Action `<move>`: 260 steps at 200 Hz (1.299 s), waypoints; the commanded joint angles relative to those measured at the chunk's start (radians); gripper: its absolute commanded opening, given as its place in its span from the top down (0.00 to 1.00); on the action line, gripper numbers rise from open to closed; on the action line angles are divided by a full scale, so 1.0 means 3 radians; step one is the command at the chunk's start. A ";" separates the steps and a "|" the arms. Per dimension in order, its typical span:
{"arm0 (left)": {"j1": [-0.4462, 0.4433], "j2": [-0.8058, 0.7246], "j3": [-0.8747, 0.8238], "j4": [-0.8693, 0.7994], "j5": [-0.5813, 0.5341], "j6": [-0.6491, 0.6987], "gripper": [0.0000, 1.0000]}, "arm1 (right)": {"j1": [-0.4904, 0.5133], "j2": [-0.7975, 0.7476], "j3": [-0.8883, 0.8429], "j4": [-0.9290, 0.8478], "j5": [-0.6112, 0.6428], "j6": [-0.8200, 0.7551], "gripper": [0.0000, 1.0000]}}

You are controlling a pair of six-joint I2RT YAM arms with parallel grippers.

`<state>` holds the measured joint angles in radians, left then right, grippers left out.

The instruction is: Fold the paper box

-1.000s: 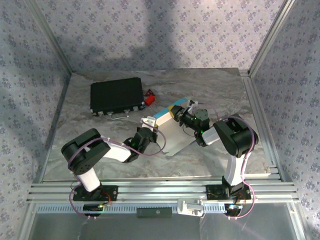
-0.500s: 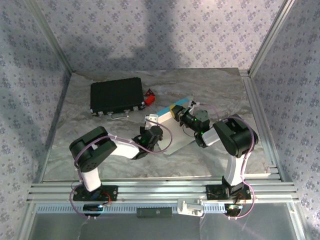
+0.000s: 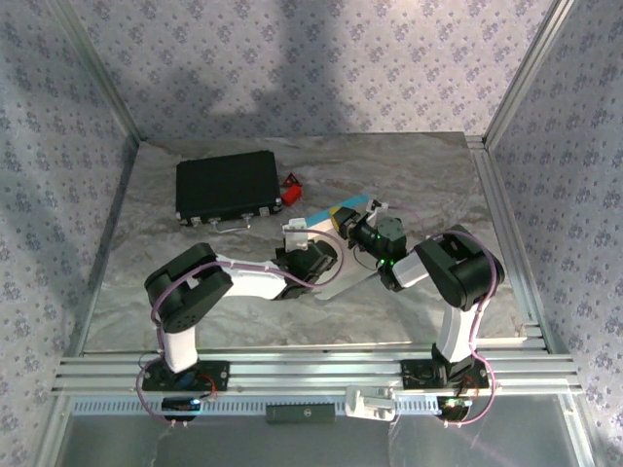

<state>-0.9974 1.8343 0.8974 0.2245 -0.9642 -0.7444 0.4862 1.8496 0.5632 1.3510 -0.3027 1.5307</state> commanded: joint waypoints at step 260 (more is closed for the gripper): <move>0.0231 -0.0196 0.0203 -0.1086 -0.0393 -0.0234 1.00 | 0.0005 -0.1522 -0.0277 -0.1965 0.0357 -0.0286 0.40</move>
<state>-0.9260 1.8359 1.0019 -0.1905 -1.0683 -0.9894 0.5163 1.5547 0.4732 0.9726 -0.2195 1.5074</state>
